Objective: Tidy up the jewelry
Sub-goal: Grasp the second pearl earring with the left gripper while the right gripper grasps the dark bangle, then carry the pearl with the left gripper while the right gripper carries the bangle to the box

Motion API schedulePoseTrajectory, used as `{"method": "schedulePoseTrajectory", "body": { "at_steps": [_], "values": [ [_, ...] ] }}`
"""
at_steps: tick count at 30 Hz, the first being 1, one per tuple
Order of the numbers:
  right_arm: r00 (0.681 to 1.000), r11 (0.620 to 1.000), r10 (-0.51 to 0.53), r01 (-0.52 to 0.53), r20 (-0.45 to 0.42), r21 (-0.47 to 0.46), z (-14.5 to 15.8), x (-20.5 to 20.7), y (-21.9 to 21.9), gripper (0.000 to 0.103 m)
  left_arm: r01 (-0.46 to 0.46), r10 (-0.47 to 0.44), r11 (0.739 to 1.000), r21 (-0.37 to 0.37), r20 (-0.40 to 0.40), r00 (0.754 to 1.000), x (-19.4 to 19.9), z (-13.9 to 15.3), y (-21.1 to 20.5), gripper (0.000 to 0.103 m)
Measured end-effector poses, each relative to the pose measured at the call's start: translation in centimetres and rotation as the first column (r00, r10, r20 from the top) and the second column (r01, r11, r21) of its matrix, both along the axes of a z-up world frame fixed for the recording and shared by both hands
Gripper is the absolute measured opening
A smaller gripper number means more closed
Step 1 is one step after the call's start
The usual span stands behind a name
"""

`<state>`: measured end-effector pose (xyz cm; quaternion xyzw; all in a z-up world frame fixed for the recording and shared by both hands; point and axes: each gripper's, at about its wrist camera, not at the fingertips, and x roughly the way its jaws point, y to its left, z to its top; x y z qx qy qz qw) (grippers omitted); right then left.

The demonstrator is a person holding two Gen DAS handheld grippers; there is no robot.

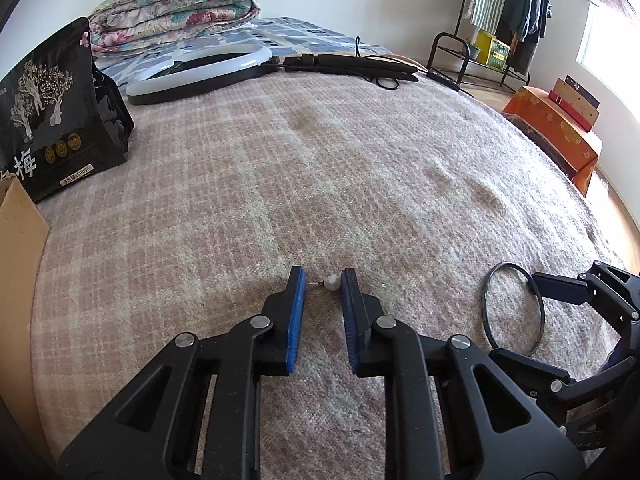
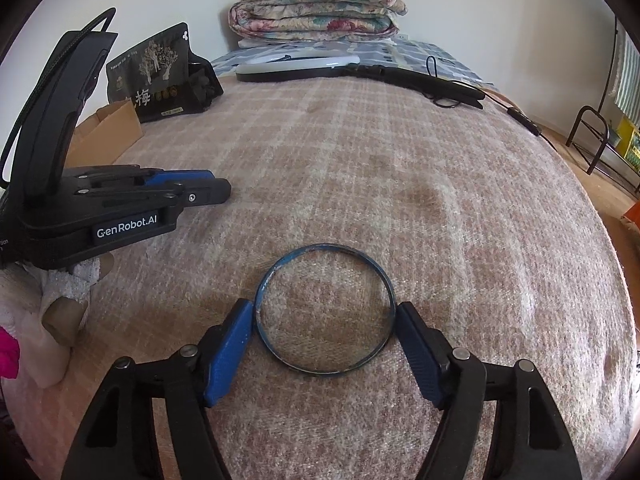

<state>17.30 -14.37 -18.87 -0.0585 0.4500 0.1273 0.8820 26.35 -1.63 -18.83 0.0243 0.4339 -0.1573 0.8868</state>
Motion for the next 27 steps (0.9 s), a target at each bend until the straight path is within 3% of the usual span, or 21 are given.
{"method": "schedulePoseTrajectory", "body": {
  "at_steps": [14,27],
  "values": [
    [1.000,0.999,-0.023,0.022,0.016,0.024,1.2,-0.7,-0.6,0.074,-0.013,0.013,1.000,0.000,0.021,1.000,-0.9,1.3,0.4,0.017],
    [0.998,1.000,-0.008,0.008,0.063,0.008,5.0,-2.9,0.0,0.074,-0.043,0.043,0.999,-0.005,0.081,0.996,-3.8,5.4,2.4,0.017]
  ]
}}
